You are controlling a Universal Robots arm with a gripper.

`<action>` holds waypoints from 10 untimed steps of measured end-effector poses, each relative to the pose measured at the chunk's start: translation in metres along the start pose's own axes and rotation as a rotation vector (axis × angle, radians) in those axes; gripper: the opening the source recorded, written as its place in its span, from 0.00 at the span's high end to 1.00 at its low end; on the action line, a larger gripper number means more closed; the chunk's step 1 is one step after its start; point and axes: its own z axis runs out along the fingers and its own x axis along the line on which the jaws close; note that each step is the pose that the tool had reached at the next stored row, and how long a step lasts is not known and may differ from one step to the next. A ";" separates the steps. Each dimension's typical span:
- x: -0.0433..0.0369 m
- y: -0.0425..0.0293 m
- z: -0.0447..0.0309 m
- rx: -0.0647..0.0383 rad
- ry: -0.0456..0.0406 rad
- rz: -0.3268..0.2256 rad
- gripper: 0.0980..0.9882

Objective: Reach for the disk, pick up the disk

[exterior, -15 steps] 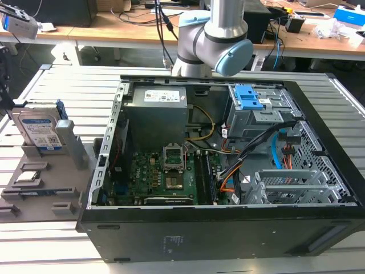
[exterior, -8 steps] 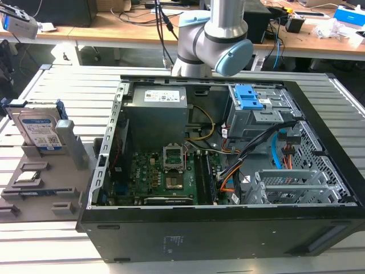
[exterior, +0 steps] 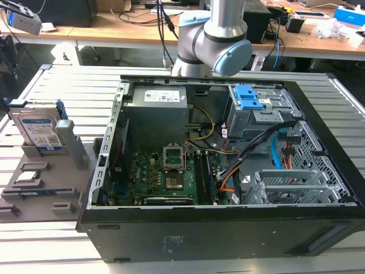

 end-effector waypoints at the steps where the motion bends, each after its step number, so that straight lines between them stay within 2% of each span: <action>1: -0.0058 0.0000 0.0000 0.000 0.0001 0.000 0.43; 5: -0.0134 0.0000 -0.0001 0.000 0.0002 0.000 0.43; 10: -0.0134 -0.0006 0.0066 -0.001 0.0003 -0.001 0.43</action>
